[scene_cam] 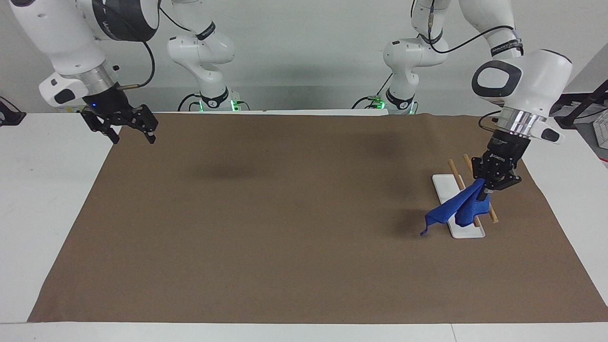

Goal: Right arm passes towel to left arm to hang
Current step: 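Lift the towel over the wooden rods with the left gripper while the right gripper retracts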

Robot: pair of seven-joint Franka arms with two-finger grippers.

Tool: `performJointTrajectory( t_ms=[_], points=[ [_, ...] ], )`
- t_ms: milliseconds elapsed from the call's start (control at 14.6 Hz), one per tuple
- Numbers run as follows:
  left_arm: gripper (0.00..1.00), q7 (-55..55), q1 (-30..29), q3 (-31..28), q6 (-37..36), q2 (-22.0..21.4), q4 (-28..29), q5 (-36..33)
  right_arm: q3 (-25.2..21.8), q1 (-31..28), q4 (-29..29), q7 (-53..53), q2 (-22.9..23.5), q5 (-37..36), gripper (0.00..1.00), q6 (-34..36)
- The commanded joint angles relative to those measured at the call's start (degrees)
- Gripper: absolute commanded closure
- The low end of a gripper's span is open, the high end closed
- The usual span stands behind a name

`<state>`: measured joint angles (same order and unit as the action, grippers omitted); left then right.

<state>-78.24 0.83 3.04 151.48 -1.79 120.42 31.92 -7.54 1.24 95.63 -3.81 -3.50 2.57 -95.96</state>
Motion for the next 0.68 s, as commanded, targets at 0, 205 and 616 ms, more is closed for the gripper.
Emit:
performJointTrajectory(
  t_ms=[0, 205, 616],
  points=[
    [1.0, -4.46, -0.04, 0.04, 4.26, -3.21, 5.43, 0.95, -0.02, -0.18, -6.05, -2.08, 2.89, -1.08, 0.0, 4.89],
    [1.0, -3.86, -0.74, 0.04, 4.53, -4.98, 9.3, 0.95, -0.72, -0.27, -7.3, -3.39, 3.5, -1.25, 0.0, 7.54],
    [1.0, 4.3, -5.92, 0.21, 3.65, -4.89, 8.16, 0.86, -2.48, 0.26, -7.21, -6.56, 3.42, -2.39, 0.0, 6.75]
  ],
)
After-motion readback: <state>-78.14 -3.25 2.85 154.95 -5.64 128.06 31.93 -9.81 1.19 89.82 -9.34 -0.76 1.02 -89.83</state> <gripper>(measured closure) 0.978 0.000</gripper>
